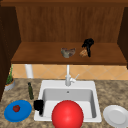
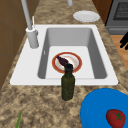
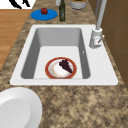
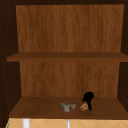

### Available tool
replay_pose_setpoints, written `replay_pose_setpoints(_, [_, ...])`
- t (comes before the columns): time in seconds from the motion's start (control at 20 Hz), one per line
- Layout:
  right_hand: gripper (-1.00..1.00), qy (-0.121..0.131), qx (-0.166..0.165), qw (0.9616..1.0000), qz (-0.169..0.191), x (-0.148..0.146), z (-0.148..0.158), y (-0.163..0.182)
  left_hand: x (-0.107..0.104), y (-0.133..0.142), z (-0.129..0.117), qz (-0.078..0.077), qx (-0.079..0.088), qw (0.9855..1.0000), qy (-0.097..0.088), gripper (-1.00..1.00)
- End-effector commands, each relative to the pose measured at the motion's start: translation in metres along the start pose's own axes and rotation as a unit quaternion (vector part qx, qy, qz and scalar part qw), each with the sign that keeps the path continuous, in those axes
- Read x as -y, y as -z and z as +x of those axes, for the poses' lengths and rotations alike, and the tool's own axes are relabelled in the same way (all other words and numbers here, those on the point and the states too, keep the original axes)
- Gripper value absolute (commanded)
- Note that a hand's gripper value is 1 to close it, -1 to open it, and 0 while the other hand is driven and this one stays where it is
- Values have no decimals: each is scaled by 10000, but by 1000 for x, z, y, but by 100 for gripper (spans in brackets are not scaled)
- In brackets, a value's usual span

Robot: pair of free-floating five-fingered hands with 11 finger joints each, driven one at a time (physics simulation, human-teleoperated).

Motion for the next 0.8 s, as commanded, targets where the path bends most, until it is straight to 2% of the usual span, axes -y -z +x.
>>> replay_pose_setpoints(0.0, [-100,-425,129,9989,142,-19,10,16,0,0,0,0,0,10000,0,0])
replay_pose_setpoints(0.1, [-100,-477,192,9986,121,-19,1,21,0,0,0,0,0,10000,0,0])
replay_pose_setpoints(0.25, [-100,-500,59,9987,-59,-22,5,1,0,0,0,0,0,10000,0,0])
replay_pose_setpoints(0.3, [-100,-378,76,9993,21,-20,9,-8,0,0,0,0,0,10000,0,0])
replay_pose_setpoints(0.5, [-100,-369,222,9991,-63,3,11,-31,0,0,0,0,0,10000,0,0])
replay_pose_setpoints(0.75, [-100,-354,244,9990,150,14,21,-62,0,0,0,0,0,10000,0,0])
